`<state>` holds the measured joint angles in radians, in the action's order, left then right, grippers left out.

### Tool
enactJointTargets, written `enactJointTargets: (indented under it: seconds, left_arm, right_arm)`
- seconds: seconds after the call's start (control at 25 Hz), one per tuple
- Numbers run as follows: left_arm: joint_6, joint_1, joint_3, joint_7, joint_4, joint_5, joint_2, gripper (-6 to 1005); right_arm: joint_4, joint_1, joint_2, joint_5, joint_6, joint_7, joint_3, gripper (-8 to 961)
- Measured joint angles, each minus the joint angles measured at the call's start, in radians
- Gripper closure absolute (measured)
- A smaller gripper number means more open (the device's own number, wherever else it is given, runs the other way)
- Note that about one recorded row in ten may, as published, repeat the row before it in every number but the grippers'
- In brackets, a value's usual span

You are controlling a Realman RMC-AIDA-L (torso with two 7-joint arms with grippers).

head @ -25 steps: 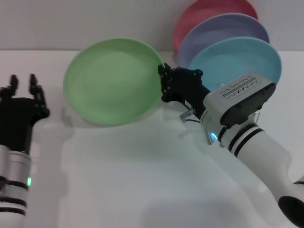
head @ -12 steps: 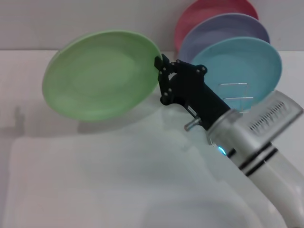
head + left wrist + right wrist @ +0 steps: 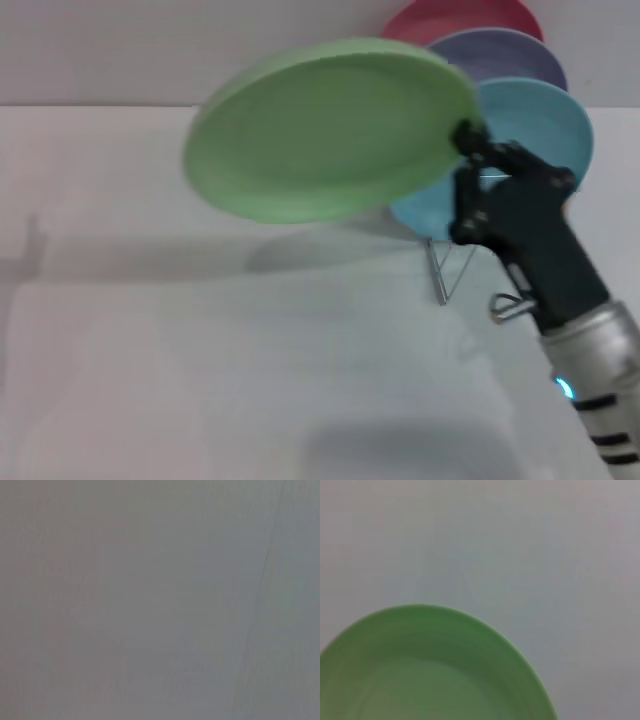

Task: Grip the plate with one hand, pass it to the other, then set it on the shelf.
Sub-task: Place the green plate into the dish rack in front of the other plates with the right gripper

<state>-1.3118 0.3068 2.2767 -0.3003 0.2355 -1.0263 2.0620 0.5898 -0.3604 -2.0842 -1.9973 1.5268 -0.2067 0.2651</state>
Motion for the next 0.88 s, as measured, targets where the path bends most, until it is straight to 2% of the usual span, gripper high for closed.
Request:
enactJointTargets:
  seconds: [0.04,0.24,0.6,0.88]
  left_arm:
    - [0.002,0.003,0.002,0.000,0.000,0.002,0.000,208]
    - [0.011,0.010,0.010,-0.002,-0.001,0.019,0.000,181]
    - [0.011,0.009,0.008,-0.002,-0.002,0.058,0.002,181]
    - [0.022,-0.009,0.012,-0.003,0.016,0.059,0.007,181]
  right_arm:
    - [-0.011,0.033,0.002,0.005,0.035,-0.001,0.010,902]
    - [-0.071,0.092,0.003,0.007,0.115,0.003,0.028,897]
    - [-0.149,0.109,0.006,0.009,0.132,0.029,0.049,888]
    - [-0.247,0.127,0.007,0.009,0.141,0.142,0.067,880]
